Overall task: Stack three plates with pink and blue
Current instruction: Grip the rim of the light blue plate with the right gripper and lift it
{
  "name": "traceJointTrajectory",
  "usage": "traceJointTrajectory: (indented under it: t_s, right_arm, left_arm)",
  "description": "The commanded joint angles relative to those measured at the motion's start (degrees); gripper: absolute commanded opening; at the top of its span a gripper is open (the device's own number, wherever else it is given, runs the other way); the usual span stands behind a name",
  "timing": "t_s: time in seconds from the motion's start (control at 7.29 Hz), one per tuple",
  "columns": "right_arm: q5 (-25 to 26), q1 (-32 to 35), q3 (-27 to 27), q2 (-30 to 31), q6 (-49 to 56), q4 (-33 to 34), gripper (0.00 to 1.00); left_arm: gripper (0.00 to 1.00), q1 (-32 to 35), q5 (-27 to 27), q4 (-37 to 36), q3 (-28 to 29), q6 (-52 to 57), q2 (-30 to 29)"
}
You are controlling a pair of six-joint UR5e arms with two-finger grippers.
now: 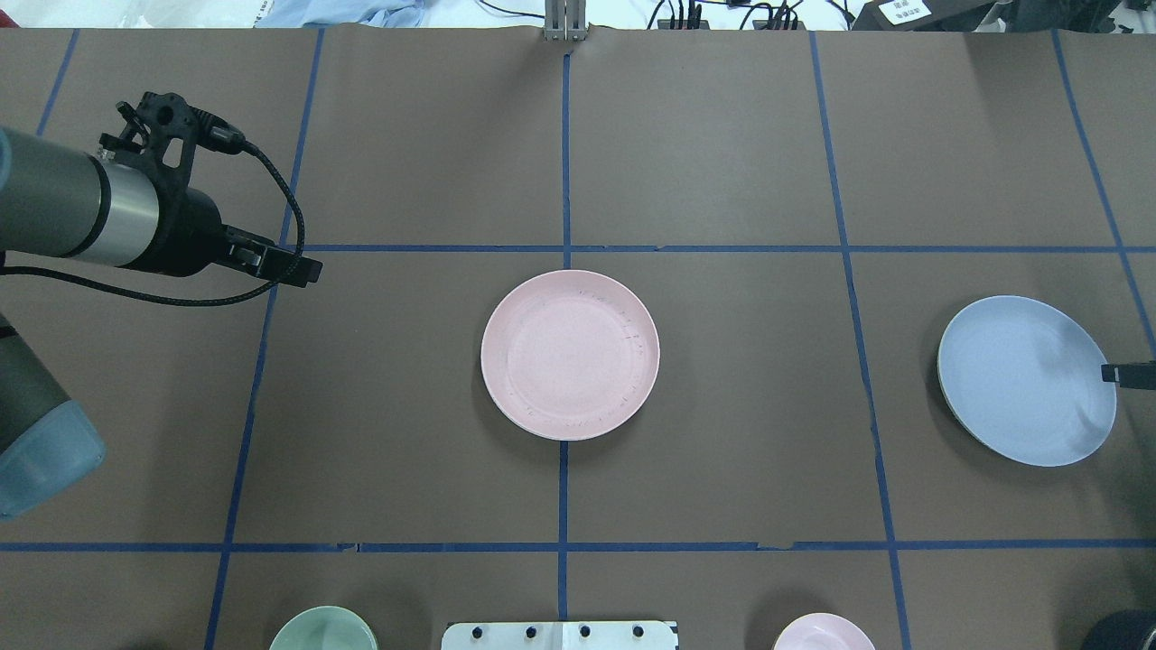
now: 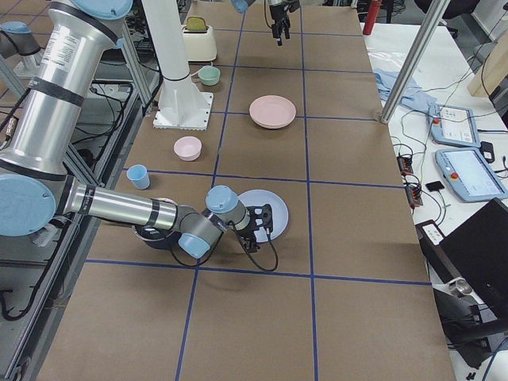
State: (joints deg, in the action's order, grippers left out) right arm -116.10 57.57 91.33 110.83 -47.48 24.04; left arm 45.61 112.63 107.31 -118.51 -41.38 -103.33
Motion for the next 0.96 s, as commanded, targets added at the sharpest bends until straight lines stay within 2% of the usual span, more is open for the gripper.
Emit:
traceJointTrajectory:
  t_s: [0.0,0.14,0.41,0.55,0.69,0.82]
  right_arm:
    - [0.3,-1.8,-1.5,-0.3,-0.3,-0.3,0.51]
    - [0.3,-2.3,-1.9,-0.4,-0.3,-0.3,0.42]
    - [0.4,-3.5,-2.1,-0.6,-0.3,-0.3,0.43]
    - [0.8,-4.0,-2.1,-0.9,-0.3,-0.3,0.30]
    - [0.8,-4.0,-2.1,-1.2,-0.3,-0.4,0.00]
    - [0.7,-3.9,-1.9,-1.7,-0.4,-0.5,0.00]
  left_arm:
    - [1.00,0.0,0.0,0.0,0.0,0.0,0.0]
    - [1.00,0.0,0.0,0.0,0.0,0.0,0.0]
    - [1.00,0.0,0.0,0.0,0.2,0.1,0.0]
    - [1.00,-0.1,0.0,0.0,0.2,0.1,0.0]
    - [1.00,-0.1,0.0,0.0,0.2,0.1,0.0]
    - [1.00,-0.1,0.0,0.0,0.3,0.0,0.0]
